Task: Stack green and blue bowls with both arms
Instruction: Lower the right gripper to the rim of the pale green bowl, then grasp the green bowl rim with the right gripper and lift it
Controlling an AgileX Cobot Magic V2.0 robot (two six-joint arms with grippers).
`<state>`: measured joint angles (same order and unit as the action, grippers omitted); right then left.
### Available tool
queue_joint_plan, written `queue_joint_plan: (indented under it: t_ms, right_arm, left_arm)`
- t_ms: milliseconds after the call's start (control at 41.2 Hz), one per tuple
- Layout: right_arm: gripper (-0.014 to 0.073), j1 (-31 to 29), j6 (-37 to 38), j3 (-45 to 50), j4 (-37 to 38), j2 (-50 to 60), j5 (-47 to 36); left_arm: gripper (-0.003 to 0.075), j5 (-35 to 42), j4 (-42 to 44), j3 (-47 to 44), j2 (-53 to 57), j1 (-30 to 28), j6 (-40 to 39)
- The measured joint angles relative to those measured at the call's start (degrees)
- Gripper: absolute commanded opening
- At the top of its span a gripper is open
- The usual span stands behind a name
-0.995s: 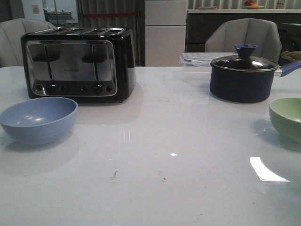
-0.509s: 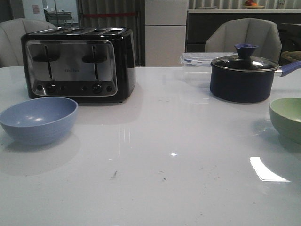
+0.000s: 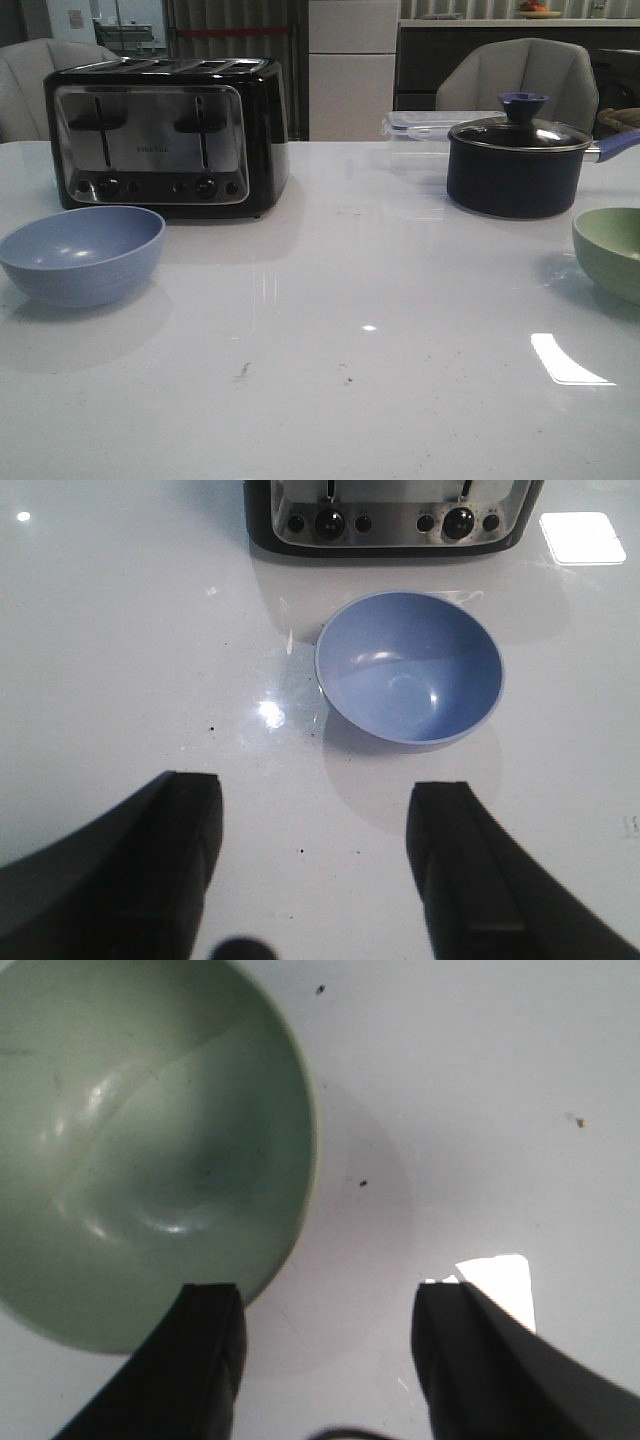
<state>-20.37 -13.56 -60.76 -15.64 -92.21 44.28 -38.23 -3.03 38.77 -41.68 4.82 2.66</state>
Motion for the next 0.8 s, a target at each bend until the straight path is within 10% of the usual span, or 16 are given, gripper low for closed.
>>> queue_joint_plan:
  t_ms: [340, 801]
  right_arm:
    - [0.0455, 0.2, -1.4, -7.1, -1.0, -11.5, -1.5]
    - [0.0092, 0.8, -1.5, -10.1, -2.1, -14.9, -1.0]
  left_arm:
    - [0.0456, 0.0, 0.0, 0.0, 0.0, 0.0, 0.0]
    - [0.0456, -0.1, 0.0, 0.0, 0.0, 0.0, 0.0]
